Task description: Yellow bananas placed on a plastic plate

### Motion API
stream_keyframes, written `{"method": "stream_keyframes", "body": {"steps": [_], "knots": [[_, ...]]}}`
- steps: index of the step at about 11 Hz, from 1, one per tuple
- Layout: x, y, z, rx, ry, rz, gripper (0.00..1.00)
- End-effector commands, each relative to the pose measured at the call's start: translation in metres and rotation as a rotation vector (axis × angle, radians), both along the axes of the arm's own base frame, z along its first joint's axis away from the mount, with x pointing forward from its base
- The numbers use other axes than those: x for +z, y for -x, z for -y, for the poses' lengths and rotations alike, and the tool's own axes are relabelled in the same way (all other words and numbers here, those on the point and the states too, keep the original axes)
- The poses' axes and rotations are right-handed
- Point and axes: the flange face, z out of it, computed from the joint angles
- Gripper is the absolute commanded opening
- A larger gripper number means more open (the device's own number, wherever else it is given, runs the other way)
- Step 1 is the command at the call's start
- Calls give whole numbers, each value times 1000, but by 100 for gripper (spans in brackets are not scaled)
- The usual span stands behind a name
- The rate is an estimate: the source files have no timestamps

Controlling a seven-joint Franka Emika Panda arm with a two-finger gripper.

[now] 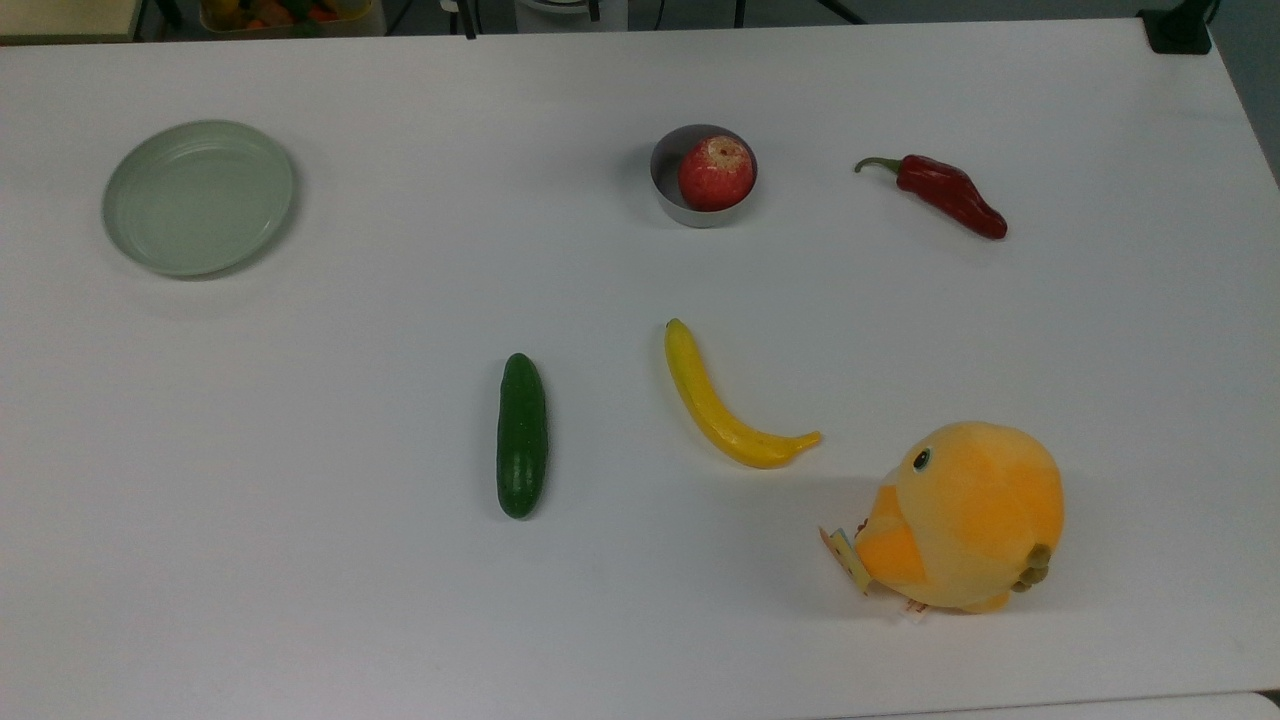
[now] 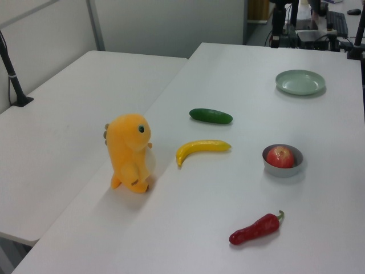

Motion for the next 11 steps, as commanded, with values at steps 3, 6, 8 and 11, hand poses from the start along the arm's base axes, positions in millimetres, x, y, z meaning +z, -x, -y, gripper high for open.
{"method": "stream_keyframes", "body": {"steps": [3, 6, 8, 11], "knots": [[-42, -23, -24, 69, -3, -17, 100], [-77, -57, -34, 63, 7, 60, 100], [-106, -78, -52, 52, 11, 113, 100], [-154, -99, -79, 73, 15, 139, 100]]}}
